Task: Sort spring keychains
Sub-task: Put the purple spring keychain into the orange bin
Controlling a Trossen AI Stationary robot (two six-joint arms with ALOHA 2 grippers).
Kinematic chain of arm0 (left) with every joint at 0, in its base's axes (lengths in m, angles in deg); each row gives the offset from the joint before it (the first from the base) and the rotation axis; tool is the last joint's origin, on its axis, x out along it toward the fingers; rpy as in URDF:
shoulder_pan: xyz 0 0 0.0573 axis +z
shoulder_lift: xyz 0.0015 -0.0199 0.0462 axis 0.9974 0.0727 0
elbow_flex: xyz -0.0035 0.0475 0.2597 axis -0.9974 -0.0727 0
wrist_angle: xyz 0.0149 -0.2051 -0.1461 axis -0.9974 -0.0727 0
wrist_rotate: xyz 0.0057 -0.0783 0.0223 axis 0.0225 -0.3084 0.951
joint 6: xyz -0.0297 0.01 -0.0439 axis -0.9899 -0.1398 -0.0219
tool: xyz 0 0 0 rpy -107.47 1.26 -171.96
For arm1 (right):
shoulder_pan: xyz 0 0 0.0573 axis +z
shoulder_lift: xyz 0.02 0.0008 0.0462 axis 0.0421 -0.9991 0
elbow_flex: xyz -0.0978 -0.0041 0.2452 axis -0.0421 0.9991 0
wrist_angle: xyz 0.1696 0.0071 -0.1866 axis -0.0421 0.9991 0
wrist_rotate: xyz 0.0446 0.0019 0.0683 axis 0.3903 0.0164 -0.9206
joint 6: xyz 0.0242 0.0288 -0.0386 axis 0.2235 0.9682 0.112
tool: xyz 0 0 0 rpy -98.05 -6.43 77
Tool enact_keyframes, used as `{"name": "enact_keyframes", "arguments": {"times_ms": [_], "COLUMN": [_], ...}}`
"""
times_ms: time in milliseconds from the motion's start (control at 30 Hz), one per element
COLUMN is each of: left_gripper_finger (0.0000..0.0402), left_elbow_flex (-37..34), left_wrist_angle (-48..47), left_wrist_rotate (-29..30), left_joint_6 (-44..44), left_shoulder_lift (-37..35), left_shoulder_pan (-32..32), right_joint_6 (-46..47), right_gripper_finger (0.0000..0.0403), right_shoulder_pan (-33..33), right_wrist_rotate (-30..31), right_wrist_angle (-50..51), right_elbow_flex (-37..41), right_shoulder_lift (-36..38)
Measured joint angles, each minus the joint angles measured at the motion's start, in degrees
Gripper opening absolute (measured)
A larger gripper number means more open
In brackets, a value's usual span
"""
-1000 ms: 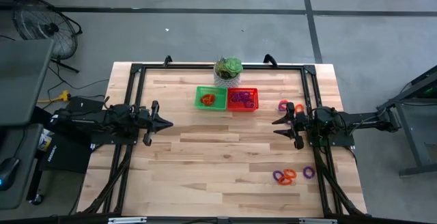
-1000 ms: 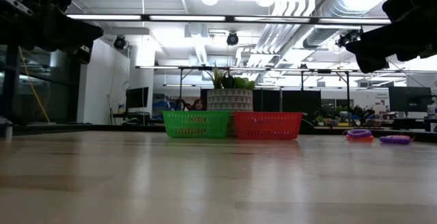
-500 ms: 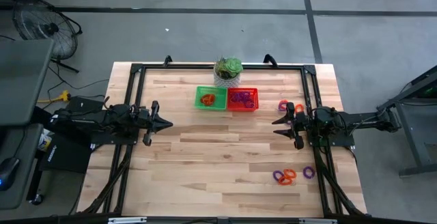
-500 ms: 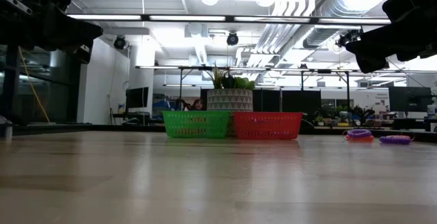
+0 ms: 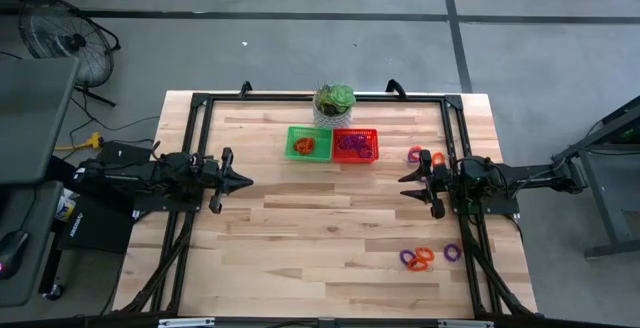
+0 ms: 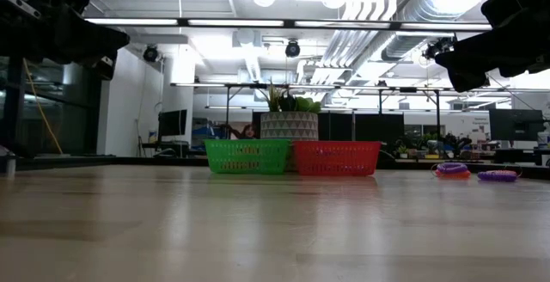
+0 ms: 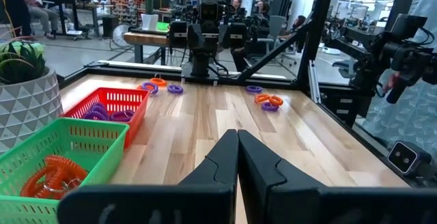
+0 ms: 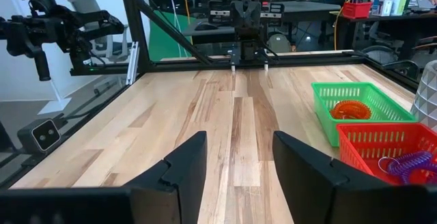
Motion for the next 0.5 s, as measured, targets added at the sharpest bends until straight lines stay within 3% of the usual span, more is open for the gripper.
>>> {"name": "enact_keyframes", "arguments": {"times_ms": [500], "left_gripper_finger": [0.0], "left_elbow_flex": [0.0], "left_wrist_angle": [0.0], "left_wrist_rotate": [0.0], "left_joint_6": [0.0], "left_shoulder_lift": [0.0], "left_shoulder_pan": [0.0], "right_joint_6": [0.0], "right_gripper_finger": [0.0162], "right_shoulder_pan": [0.0], "right_wrist_rotate": [2.5], "right_wrist_angle": [-0.1], "right_elbow_flex": [-1.2], "right_shoulder_lift": [-0.1]}}
